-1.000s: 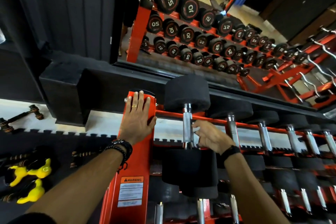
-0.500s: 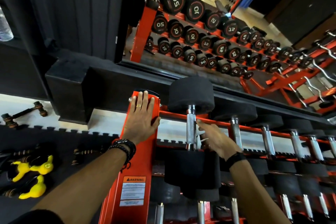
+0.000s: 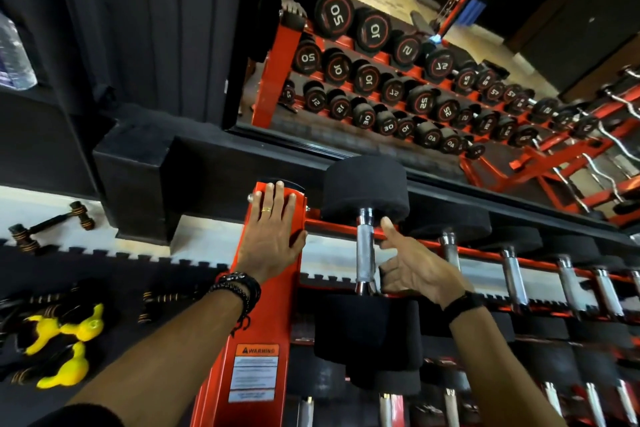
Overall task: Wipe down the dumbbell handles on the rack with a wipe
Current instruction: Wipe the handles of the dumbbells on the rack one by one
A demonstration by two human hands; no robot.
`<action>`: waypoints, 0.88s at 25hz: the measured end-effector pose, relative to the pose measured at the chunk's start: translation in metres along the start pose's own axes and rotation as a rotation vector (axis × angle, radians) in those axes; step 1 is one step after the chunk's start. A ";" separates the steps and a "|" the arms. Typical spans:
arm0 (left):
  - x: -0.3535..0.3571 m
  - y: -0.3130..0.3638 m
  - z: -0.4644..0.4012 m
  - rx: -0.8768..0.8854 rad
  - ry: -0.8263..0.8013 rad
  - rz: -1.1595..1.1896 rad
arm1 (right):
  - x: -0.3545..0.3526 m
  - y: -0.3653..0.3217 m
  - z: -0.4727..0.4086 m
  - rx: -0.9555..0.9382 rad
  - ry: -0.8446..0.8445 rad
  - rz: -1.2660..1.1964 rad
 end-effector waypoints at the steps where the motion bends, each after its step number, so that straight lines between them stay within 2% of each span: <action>1: 0.001 0.001 0.001 0.006 -0.002 -0.001 | 0.006 0.000 -0.002 -0.002 -0.037 -0.036; 3: 0.000 0.000 0.002 0.010 0.000 0.019 | 0.023 0.006 -0.006 -0.011 -0.130 -0.155; 5: -0.002 0.000 0.002 0.014 0.011 0.039 | 0.024 0.007 -0.006 -0.032 -0.100 -0.182; 11: 0.003 -0.001 0.001 0.012 -0.015 0.025 | 0.004 0.011 0.002 -0.039 0.276 0.249; 13: 0.002 -0.002 0.001 0.008 -0.016 0.042 | 0.005 0.014 0.005 -0.124 0.368 0.272; 16: 0.003 -0.003 0.004 0.037 -0.009 0.135 | 0.001 0.012 0.019 -0.340 0.546 0.132; 18: -0.006 -0.002 0.000 0.021 0.024 0.301 | 0.000 0.015 0.033 -0.461 0.694 0.023; 20: -0.030 0.007 -0.011 0.016 0.087 0.463 | 0.004 0.018 0.036 -0.523 0.773 -0.078; 22: -0.064 0.037 -0.033 0.154 0.168 0.530 | 0.001 0.022 0.040 -0.543 0.846 -0.186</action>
Point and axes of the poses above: each hand's wrist, its own z-axis away from the middle knuckle, its own x-axis out of the palm, y = z × x, the point moved 5 cm from there along -z, towards the middle knuckle, and after that the axes turned 7 degrees about -y, right-handed, at the moved point
